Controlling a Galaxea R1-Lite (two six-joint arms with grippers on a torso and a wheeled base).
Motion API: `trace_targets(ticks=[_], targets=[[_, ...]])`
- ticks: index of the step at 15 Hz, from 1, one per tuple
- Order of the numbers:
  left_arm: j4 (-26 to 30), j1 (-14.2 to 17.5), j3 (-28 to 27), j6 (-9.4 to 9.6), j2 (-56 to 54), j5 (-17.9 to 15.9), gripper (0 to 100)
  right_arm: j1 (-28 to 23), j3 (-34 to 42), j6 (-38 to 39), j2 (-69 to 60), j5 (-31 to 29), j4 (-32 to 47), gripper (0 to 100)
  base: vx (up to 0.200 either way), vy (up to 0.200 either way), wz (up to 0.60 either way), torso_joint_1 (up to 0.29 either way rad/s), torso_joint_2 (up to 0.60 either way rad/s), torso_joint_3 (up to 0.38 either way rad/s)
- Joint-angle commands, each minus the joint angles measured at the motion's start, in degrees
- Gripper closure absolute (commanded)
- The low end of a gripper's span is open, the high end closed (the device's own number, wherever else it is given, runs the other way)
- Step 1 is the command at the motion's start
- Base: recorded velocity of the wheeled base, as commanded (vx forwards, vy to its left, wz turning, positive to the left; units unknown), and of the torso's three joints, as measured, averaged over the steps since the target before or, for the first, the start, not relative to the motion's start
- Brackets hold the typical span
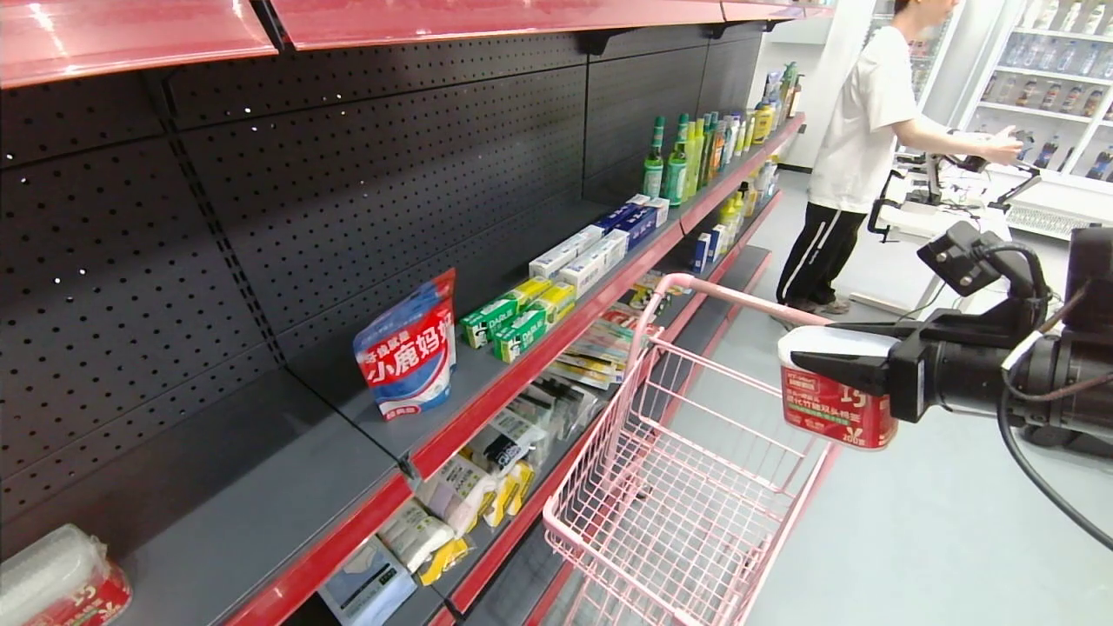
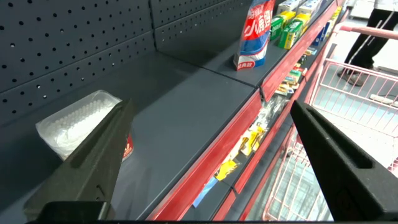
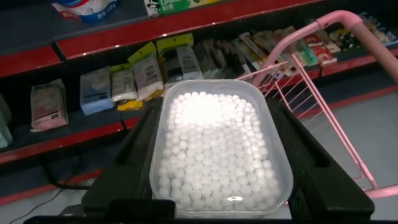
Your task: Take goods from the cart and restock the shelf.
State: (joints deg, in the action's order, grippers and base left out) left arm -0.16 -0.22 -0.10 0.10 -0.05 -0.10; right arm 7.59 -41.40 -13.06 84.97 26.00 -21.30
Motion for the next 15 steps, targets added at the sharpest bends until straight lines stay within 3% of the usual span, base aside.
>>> trace_targets(ticks=[1, 10, 15], targets=[[-0.02, -0.04, 0.01, -0.01, 0.05, 0.01, 0, 0.14, 0.09, -0.04, -0.51, -0.07, 0.03, 100, 0.000, 0.000, 0.00, 0.000, 0.00, 0.000], [-0.02, 0.04, 0.01, -0.01, 0.05, 0.01, 0, 0.23, 0.62, -1.18, -0.15, -0.34, 0.03, 100, 0.000, 0.000, 0.00, 0.000, 0.00, 0.000], [-0.02, 0.04, 0.01, -0.01, 0.05, 0.01, 0, 0.23, 0.88, -1.18, 0.02, -0.43, 0.03, 100, 0.000, 0.000, 0.60, 0.000, 0.00, 0.002]])
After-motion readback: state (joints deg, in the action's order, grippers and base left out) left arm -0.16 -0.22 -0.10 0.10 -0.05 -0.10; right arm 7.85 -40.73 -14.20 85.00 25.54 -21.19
